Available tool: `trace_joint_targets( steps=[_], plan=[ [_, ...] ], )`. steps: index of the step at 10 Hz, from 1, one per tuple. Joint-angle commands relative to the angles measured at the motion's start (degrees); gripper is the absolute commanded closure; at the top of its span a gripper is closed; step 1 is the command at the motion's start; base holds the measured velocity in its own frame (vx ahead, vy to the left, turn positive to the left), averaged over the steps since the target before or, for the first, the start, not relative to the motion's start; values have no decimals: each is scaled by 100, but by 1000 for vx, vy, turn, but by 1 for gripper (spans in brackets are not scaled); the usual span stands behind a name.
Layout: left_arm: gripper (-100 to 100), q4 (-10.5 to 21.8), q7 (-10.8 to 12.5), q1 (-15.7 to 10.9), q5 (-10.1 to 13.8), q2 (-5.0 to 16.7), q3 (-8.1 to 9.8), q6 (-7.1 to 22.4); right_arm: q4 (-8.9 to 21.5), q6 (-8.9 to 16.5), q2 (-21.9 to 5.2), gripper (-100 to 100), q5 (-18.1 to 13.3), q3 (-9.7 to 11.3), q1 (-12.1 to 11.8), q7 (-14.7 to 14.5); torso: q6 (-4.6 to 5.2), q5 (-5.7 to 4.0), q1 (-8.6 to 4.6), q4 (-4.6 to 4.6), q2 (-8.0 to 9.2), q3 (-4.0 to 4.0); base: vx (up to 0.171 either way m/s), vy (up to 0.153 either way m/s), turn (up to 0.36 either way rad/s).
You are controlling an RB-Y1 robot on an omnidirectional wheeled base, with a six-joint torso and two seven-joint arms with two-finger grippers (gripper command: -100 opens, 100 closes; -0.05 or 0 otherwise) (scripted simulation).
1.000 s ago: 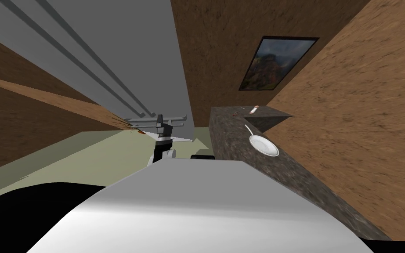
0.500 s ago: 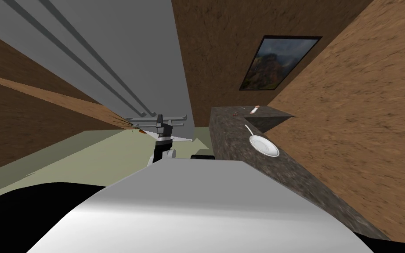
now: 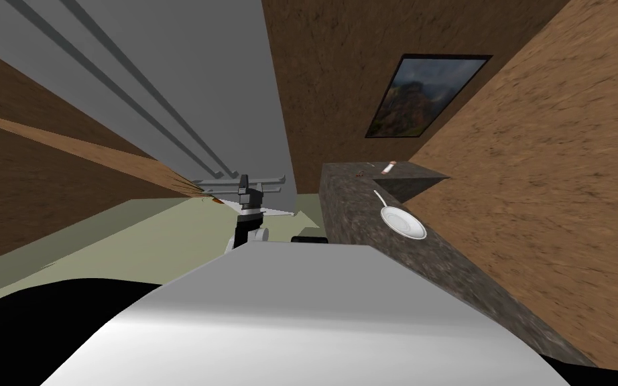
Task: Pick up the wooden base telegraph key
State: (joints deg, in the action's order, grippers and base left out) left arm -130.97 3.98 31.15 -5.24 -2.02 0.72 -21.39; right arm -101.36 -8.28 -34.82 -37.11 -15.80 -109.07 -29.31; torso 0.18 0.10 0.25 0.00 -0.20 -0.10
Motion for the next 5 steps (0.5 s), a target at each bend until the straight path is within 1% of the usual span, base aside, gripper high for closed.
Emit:
trace_joint_targets(
  steps=[1,3,4,5],
  plan=[
    [0,0,0,0,0,0,0,0,-163,-29,28,100,12,-91,-205,15,0,0,0,0,0,0,8,10,-56],
    [0,0,0,0,0,0,0,0,-341,-55,33,100,24,-182,-416,31,5,8,17,-3,-5,-4,11,20,-46],
    [0,0,0,0,0,0,0,0,-308,-41,42,100,15,-150,-367,19,4,10,20,-4,-7,-5,4,9,-8],
    [0,0,0,0,0,0,0,0,-323,-41,43,0,15,-153,-380,20,3,8,15,-3,-6,-4,0,0,0]
  ],
)
